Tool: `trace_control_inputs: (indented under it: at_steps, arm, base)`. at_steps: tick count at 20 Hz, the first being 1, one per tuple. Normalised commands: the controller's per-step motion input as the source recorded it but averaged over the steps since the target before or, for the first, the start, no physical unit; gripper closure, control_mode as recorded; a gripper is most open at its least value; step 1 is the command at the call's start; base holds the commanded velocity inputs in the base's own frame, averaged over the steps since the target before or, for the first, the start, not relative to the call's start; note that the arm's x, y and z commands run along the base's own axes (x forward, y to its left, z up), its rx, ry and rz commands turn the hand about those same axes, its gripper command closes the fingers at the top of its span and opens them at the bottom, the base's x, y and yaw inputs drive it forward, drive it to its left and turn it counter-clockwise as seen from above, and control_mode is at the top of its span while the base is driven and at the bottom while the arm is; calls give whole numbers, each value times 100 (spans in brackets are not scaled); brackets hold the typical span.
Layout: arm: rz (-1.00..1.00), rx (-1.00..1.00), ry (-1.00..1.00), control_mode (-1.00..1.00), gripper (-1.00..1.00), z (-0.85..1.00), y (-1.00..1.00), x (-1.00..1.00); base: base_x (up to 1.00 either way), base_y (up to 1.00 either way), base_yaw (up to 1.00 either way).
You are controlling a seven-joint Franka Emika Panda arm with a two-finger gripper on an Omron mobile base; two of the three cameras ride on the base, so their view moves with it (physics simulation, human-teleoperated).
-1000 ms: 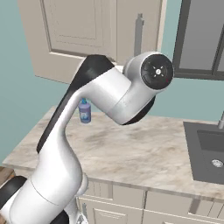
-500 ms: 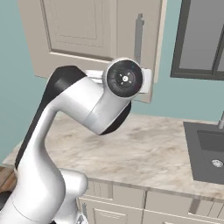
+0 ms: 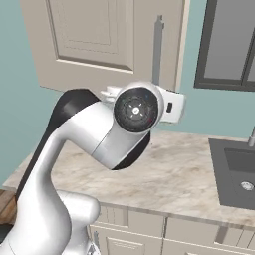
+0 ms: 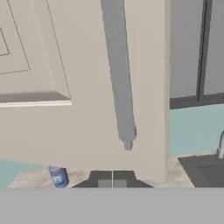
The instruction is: Pick the sponge and dish brush from the cabinet and place them on the counter.
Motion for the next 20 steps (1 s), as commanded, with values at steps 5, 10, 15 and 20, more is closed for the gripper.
trace_control_inputs:
  at_steps: [5,10,15,20]
  arm:
    - [-17,10,0,-100,100,5,-64,-24]
    - [-9,12,0,-100,100,17,-57,-18]
    - [-4,11,0,-100,100,12,-44,-2]
    - [-1,13,0,-100,100,0,-28,0]
  base:
    - [0,0,0]
    - [0,0,0]
    - [0,0,0]
    - [0,0,0]
